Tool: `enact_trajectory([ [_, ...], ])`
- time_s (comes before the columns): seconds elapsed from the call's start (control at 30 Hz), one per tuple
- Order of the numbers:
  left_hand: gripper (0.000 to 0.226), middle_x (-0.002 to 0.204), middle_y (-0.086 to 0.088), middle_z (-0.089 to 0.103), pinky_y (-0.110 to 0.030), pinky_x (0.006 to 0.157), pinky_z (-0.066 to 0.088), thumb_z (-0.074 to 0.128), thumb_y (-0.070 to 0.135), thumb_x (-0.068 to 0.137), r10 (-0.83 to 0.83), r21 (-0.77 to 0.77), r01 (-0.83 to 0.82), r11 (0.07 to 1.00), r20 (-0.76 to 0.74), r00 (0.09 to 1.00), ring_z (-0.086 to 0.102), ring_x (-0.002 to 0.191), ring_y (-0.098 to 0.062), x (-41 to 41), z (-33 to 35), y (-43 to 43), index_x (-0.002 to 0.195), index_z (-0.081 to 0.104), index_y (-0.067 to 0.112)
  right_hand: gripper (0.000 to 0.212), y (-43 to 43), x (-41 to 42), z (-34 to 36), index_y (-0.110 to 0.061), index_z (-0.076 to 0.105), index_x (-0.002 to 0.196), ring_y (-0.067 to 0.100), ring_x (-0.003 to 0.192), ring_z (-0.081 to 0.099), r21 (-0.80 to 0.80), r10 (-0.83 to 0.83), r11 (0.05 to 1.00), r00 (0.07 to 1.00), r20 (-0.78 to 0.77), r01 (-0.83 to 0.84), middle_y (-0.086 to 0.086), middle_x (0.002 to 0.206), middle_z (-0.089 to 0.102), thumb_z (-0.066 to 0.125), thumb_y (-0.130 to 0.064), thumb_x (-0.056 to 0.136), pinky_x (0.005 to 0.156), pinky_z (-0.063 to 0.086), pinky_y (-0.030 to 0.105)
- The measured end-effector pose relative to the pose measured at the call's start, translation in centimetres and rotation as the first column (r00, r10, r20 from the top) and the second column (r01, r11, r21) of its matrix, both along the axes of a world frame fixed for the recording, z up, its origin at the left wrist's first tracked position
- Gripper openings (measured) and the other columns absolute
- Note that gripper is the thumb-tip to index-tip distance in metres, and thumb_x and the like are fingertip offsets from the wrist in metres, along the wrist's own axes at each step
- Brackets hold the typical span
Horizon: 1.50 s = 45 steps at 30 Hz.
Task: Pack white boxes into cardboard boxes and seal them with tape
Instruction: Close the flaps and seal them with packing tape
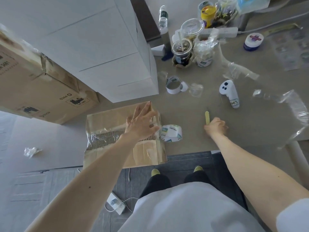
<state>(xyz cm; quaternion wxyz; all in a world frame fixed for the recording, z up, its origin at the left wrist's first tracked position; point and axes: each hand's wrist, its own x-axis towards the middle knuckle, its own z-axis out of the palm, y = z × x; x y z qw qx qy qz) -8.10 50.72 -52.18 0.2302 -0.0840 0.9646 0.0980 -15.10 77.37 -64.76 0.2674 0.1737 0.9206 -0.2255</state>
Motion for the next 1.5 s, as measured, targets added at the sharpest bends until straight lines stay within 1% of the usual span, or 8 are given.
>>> enact_trajectory([
  [0.2, 0.045, 0.162, 0.014, 0.011, -0.066, 0.113, 0.005, 0.064, 0.052, 0.083, -0.072, -0.091, 0.067, 0.994, -0.056, 0.996, 0.01, 0.149, -0.021, -0.6, 0.5, -0.1, 0.126, 0.055, 0.043, 0.027, 0.2, 0.1, 0.7, -0.001, 0.055, 0.11, 0.035, 0.097, 0.059, -0.063, 0.016, 0.998, 0.999, 0.046, -0.013, 0.02, 0.108, 0.061, 0.059, -0.018, 0.09, 0.071, 0.039, 0.03],
  [0.4, 0.025, 0.135, 0.009, 0.047, -0.048, 0.111, 0.012, 0.064, 0.049, 0.085, -0.303, -0.141, 0.288, 0.947, -0.106, 0.947, 0.036, 0.134, -0.015, -4.2, -0.5, -0.5, 0.102, 0.068, 0.032, 0.009, -0.4, 2.1, 2.8, -0.014, 0.045, 0.073, 0.03, 0.076, 0.055, -0.357, -0.153, 0.926, 0.986, -0.064, 0.12, 0.012, 0.081, 0.057, 0.049, -0.008, 0.08, 0.058, 0.041, 0.035],
  [0.67, 0.024, 0.084, -0.001, 0.069, -0.038, 0.067, 0.056, 0.052, 0.033, 0.094, -0.517, 0.078, 0.516, 0.853, 0.254, 0.817, 0.068, 0.078, -0.024, -9.3, -2.5, 2.7, 0.084, 0.067, 0.017, 0.017, -1.7, 7.6, 8.4, -0.017, 0.064, 0.093, 0.016, 0.061, 0.046, -0.65, -0.183, 0.754, 0.98, -0.074, 0.092, -0.003, 0.063, 0.05, 0.049, -0.026, 0.094, 0.059, 0.031, 0.03],
  [0.8, 0.048, 0.069, 0.001, 0.057, -0.036, 0.06, 0.044, 0.054, 0.055, 0.094, -0.606, 0.145, 0.609, 0.78, 0.419, 0.676, 0.057, 0.063, -0.024, -10.6, -4.6, 3.6, 0.072, 0.058, 0.012, 0.049, -2.8, 9.9, 8.7, -0.023, 0.068, 0.094, 0.015, 0.069, 0.054, -0.592, -0.125, 0.804, 0.988, -0.091, 0.047, 0.001, 0.072, 0.052, 0.027, -0.048, 0.104, 0.061, 0.034, 0.026],
  [1.03, 0.036, 0.065, 0.001, 0.05, -0.03, 0.059, 0.039, 0.063, 0.036, 0.095, -0.705, 0.342, 0.626, 0.701, 0.469, 0.532, 0.045, 0.057, -0.016, -11.6, -6.3, 4.2, 0.065, 0.054, 0.017, 0.03, -3.8, 12.9, 9.5, -0.017, 0.059, 0.08, 0.009, 0.054, 0.057, -0.592, -0.11, 0.806, 0.982, -0.151, -0.001, 0.0, 0.066, 0.061, 0.048, -0.036, 0.1, 0.053, 0.046, 0.026],
  [1.23, 0.029, 0.06, -0.002, 0.042, -0.039, 0.055, 0.033, 0.069, 0.016, 0.082, -0.783, 0.404, 0.675, 0.617, 0.236, 0.575, 0.038, 0.058, -0.019, -11.8, -7.3, 4.0, 0.061, 0.048, 0.014, 0.032, -5.5, 13.6, 10.6, -0.02, 0.059, 0.069, 0.012, 0.048, 0.063, -0.54, -0.084, 0.839, 0.965, -0.248, -0.065, -0.001, 0.062, 0.066, 0.055, -0.03, 0.098, 0.051, 0.05, 0.029],
  [1.37, 0.033, 0.056, -0.002, 0.042, -0.017, 0.045, 0.028, 0.07, 0.014, 0.088, -0.789, 0.426, 0.676, 0.602, 0.188, 0.585, 0.036, 0.046, -0.012, -11.6, -7.5, 4.0, 0.064, 0.049, 0.008, 0.03, -7.3, 13.0, 9.9, -0.011, 0.062, 0.075, 0.019, 0.052, 0.052, -0.41, -0.017, 0.901, 0.934, -0.357, -0.14, 0.001, 0.058, 0.06, 0.056, -0.03, 0.097, 0.05, 0.038, 0.029],
  [1.5, 0.039, 0.053, -0.001, 0.038, -0.025, 0.048, 0.029, 0.071, 0.01, 0.084, -0.773, 0.51, 0.622, 0.595, 0.151, 0.616, 0.032, 0.041, -0.008, -11.7, -7.8, 3.7, 0.056, 0.045, 0.007, 0.032, -9.0, 12.8, 9.3, -0.007, 0.057, 0.072, 0.024, 0.05, 0.038, -0.322, 0.009, 0.932, 0.898, -0.44, -0.166, 0.003, 0.053, 0.047, 0.058, -0.028, 0.096, 0.049, 0.032, 0.034],
])
